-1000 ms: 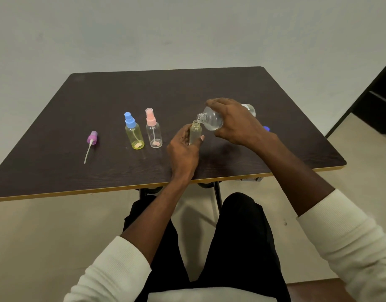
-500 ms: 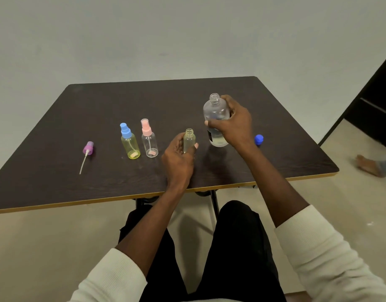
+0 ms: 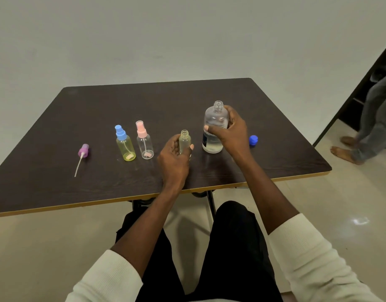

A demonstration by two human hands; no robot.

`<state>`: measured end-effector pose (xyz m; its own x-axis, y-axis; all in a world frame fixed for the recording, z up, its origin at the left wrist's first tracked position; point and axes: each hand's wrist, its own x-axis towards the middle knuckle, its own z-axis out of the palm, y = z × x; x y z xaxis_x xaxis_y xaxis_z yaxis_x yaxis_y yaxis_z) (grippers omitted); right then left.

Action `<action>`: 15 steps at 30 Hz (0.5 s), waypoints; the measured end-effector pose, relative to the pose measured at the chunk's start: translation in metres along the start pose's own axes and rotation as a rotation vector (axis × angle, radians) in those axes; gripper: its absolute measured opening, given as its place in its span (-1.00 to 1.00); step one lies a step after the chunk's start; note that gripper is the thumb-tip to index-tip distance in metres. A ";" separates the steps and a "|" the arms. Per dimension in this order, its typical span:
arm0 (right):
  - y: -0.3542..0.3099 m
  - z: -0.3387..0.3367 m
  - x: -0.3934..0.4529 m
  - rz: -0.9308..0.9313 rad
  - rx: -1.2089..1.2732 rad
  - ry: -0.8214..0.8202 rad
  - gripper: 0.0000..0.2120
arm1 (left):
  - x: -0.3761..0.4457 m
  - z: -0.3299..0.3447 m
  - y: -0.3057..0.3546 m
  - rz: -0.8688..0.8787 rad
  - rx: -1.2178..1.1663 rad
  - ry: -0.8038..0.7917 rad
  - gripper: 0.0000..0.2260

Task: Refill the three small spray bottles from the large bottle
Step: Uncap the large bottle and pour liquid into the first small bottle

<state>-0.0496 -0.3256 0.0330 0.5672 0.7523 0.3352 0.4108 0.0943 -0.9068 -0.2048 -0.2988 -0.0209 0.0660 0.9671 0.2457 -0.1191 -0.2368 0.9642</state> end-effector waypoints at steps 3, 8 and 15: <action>0.002 0.000 0.000 0.005 -0.001 -0.011 -0.38 | 0.000 0.000 0.000 0.008 0.017 0.002 -0.62; -0.004 0.004 -0.010 0.044 -0.021 0.055 -0.07 | -0.002 0.000 0.008 -0.005 -0.015 -0.002 -0.60; -0.028 0.017 -0.038 -0.491 -0.191 0.314 -0.64 | -0.009 -0.007 0.016 0.015 -0.050 -0.025 -0.63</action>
<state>-0.0945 -0.3457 0.0410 0.4504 0.4200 0.7879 0.7817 0.2409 -0.5753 -0.2145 -0.3102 -0.0087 0.0881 0.9607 0.2632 -0.1693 -0.2459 0.9544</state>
